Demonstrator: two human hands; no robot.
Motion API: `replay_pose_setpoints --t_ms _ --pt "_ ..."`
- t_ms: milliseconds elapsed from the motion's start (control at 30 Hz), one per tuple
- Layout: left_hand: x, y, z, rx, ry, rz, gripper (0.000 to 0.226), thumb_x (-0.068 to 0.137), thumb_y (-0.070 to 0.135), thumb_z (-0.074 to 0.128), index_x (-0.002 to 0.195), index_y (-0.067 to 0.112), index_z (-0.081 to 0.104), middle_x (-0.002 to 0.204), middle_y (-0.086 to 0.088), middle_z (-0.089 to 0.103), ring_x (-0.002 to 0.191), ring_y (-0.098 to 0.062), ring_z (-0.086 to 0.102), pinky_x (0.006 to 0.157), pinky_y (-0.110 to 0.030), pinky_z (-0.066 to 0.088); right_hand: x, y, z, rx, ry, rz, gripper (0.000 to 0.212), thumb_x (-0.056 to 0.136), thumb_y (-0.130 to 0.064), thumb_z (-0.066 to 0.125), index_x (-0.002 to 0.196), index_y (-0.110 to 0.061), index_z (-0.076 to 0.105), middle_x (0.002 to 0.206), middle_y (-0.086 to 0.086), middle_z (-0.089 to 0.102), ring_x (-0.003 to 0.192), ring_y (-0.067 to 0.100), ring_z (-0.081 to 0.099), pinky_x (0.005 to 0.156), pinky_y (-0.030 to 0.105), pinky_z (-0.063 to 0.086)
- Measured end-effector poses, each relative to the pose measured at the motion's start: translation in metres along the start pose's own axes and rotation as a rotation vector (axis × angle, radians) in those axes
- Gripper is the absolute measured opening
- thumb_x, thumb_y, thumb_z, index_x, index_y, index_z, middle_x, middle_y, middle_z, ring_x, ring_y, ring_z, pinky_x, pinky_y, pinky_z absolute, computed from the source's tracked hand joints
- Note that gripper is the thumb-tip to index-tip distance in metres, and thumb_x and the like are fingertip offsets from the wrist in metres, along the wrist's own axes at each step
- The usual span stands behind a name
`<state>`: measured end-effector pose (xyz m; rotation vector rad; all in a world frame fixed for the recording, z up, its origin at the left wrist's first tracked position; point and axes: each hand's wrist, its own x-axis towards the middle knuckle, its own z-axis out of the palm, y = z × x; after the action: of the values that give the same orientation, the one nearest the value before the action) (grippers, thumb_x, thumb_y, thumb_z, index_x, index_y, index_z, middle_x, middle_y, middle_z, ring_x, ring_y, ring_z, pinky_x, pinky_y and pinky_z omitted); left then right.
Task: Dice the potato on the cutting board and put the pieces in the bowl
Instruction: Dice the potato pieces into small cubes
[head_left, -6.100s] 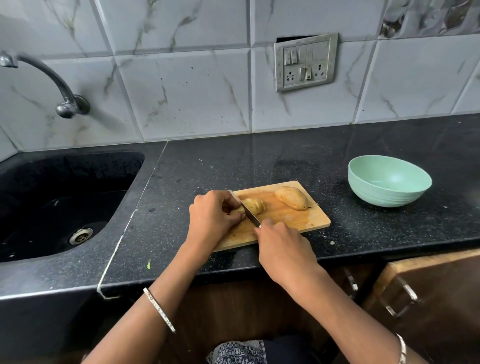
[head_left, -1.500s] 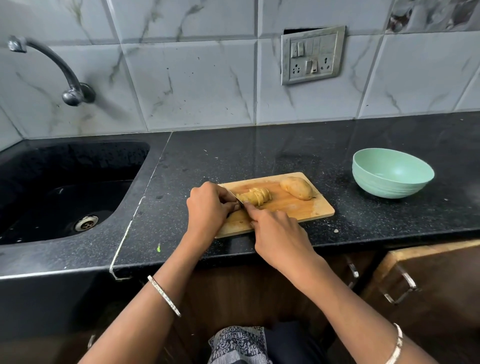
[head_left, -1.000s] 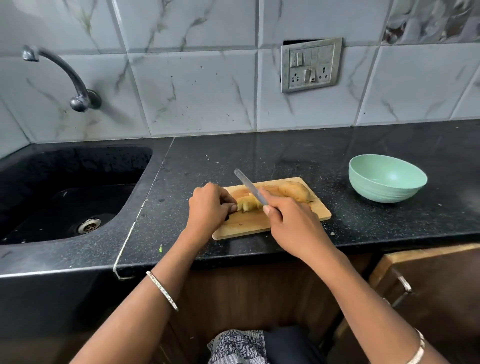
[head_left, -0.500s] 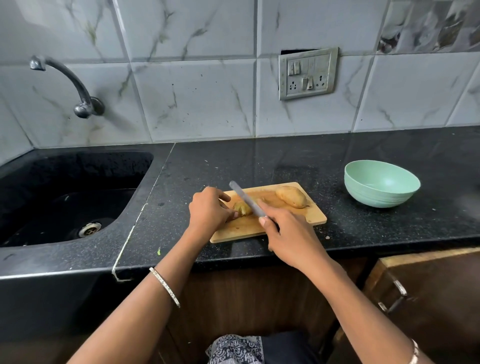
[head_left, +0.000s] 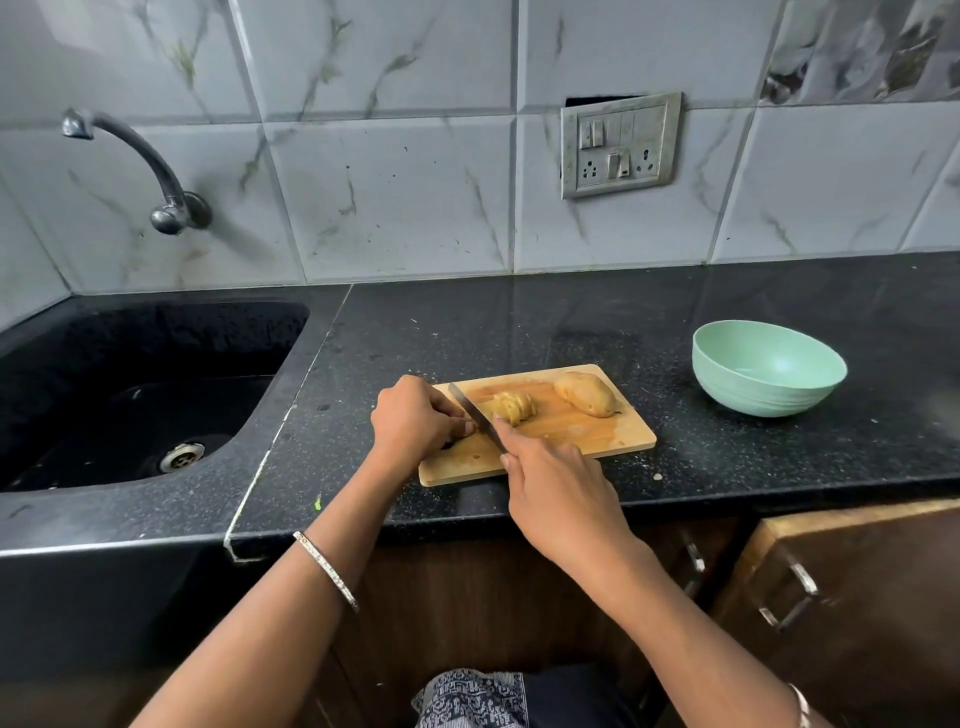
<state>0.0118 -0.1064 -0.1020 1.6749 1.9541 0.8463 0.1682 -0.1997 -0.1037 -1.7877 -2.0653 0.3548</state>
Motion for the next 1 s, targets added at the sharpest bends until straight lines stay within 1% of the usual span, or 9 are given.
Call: replay_pose_setpoints --t_ms 67,167,267,333,467,600,767,900,1000 --pt "-0.0005 0.0 -0.001 -0.025 -0.006 -0.013 0.012 0.069 0.026 0.088 0.067 0.022 0.077 0.065 0.001 0.073 0.068 -0.011 0.07 0.083 -0.036 0.058 0.0003 0.0003 0.0013 -0.002 0.013 0.007 0.054 0.109 -0.031 0.038 0.159 -0.04 0.018 0.122 0.007 0.065 0.113 0.031 0.059 0.074 0.037 0.043" --pt "-0.0006 -0.0001 -0.002 -0.029 -0.018 -0.017 0.011 0.069 0.024 0.088 0.067 0.022 0.077 0.064 0.001 0.073 0.065 -0.009 0.07 0.08 -0.035 0.059 0.0 0.002 0.0029 0.031 0.022 -0.002 0.053 0.109 -0.032 0.038 0.158 -0.04 0.02 0.121 0.006 0.066 0.115 0.032 0.06 0.082 0.041 0.049" --pt "-0.0005 0.0013 -0.0029 -0.007 -0.016 -0.011 0.01 0.07 0.024 0.086 0.067 0.023 0.077 0.064 0.003 0.072 0.068 -0.009 0.069 0.08 -0.035 0.059 -0.0016 0.0029 0.0027 0.047 0.02 0.004 0.053 0.109 -0.033 0.038 0.158 -0.041 0.02 0.123 0.005 0.065 0.117 0.033 0.059 0.085 0.043 0.05" --pt "-0.0004 0.0018 -0.003 0.01 -0.012 -0.006 0.012 0.071 0.023 0.085 0.065 0.024 0.075 0.064 0.003 0.072 0.07 -0.009 0.068 0.08 -0.036 0.058 -0.0027 0.0022 0.0016 0.039 0.009 0.011 0.053 0.109 -0.033 0.037 0.158 -0.041 0.019 0.125 0.006 0.064 0.118 0.034 0.058 0.084 0.041 0.049" --pt "-0.0011 0.0007 -0.0027 0.001 -0.015 0.007 0.014 0.07 0.025 0.087 0.066 0.025 0.074 0.065 0.003 0.072 0.068 -0.008 0.068 0.083 -0.036 0.057 -0.0046 0.0007 0.0008 0.014 0.016 0.024 0.054 0.109 -0.032 0.037 0.158 -0.042 0.017 0.123 0.007 0.064 0.116 0.033 0.059 0.079 0.038 0.046" --pt "-0.0005 -0.0016 -0.002 -0.012 -0.023 0.033 0.015 0.067 0.028 0.09 0.071 0.025 0.076 0.065 0.004 0.072 0.065 -0.006 0.069 0.086 -0.037 0.056 -0.0051 -0.0006 0.004 -0.024 0.028 0.039 0.058 0.109 -0.031 0.039 0.159 -0.043 0.012 0.122 0.006 0.065 0.113 0.031 0.061 0.081 0.038 0.05" --pt "0.0 0.0011 -0.0018 0.029 -0.019 0.072 0.013 0.07 0.029 0.088 0.075 0.026 0.076 0.068 0.003 0.073 0.064 -0.003 0.066 0.08 -0.031 0.056 -0.0061 0.0 0.0064 -0.064 0.042 0.054 0.066 0.108 -0.025 0.044 0.16 -0.04 0.007 0.119 0.008 0.065 0.108 0.029 0.062 0.074 0.035 0.047" --pt "0.0029 0.0011 -0.0012 0.05 -0.026 0.075 0.012 0.071 0.031 0.087 0.078 0.026 0.078 0.068 0.003 0.073 0.065 -0.004 0.066 0.078 -0.031 0.056 -0.0065 0.0004 0.0073 -0.077 0.042 0.055 0.068 0.107 -0.024 0.045 0.16 -0.039 0.005 0.118 0.008 0.065 0.108 0.029 0.062 0.078 0.037 0.051" --pt "0.0051 0.0015 0.0001 0.057 -0.03 0.083 0.013 0.071 0.032 0.087 0.079 0.026 0.078 0.069 0.004 0.073 0.064 -0.003 0.065 0.074 -0.029 0.056 -0.0047 0.0023 0.0052 -0.071 0.044 0.073 0.067 0.107 -0.023 0.044 0.16 -0.039 0.006 0.119 0.009 0.065 0.109 0.03 0.062 0.077 0.037 0.049"
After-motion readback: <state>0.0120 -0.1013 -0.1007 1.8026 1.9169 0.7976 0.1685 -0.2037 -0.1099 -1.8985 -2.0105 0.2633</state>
